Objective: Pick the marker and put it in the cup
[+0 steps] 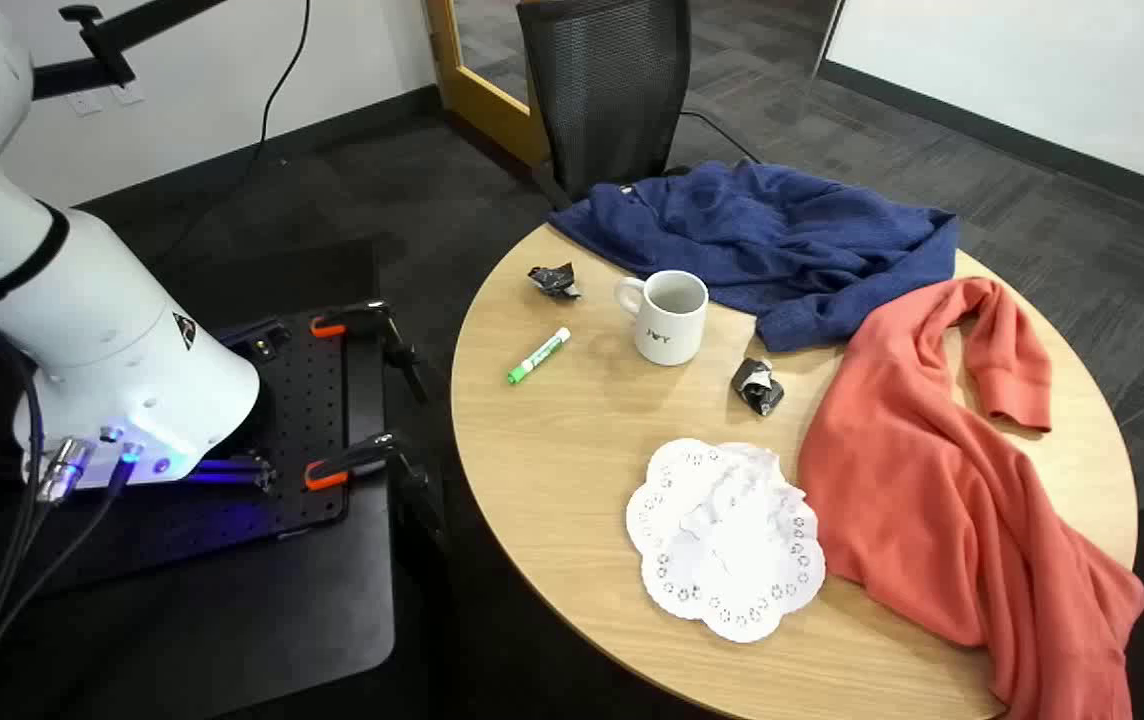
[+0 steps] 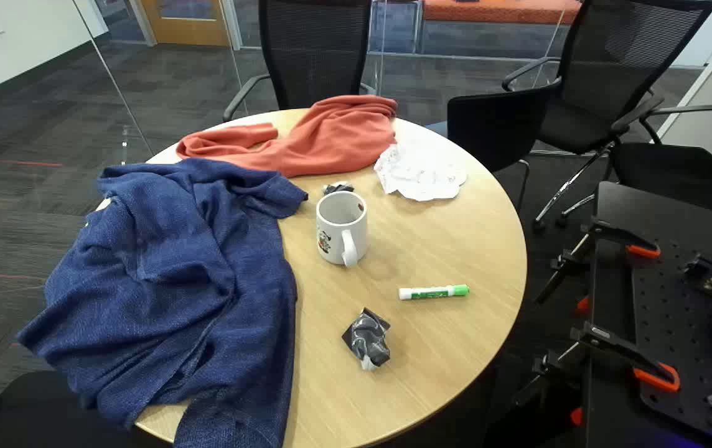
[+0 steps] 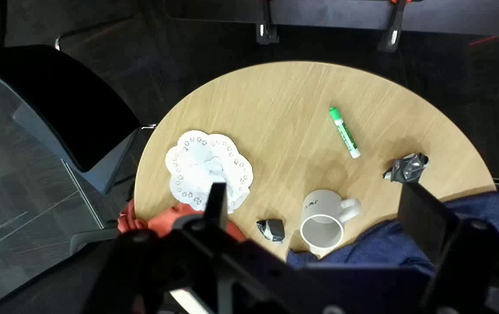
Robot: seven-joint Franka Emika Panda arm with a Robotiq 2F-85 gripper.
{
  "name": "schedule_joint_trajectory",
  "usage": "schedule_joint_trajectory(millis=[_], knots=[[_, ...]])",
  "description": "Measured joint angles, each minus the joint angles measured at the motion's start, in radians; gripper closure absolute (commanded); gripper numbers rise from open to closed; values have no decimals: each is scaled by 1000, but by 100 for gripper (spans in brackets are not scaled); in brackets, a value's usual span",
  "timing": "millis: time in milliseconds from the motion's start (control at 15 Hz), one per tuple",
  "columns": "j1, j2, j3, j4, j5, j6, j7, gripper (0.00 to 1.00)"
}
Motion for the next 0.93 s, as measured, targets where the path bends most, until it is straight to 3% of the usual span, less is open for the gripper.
schedule_joint_trajectory(millis=[667, 933], knots=[[13, 7, 0, 0, 0, 5, 0, 0], [59, 64, 2, -14, 1, 87, -3, 0]])
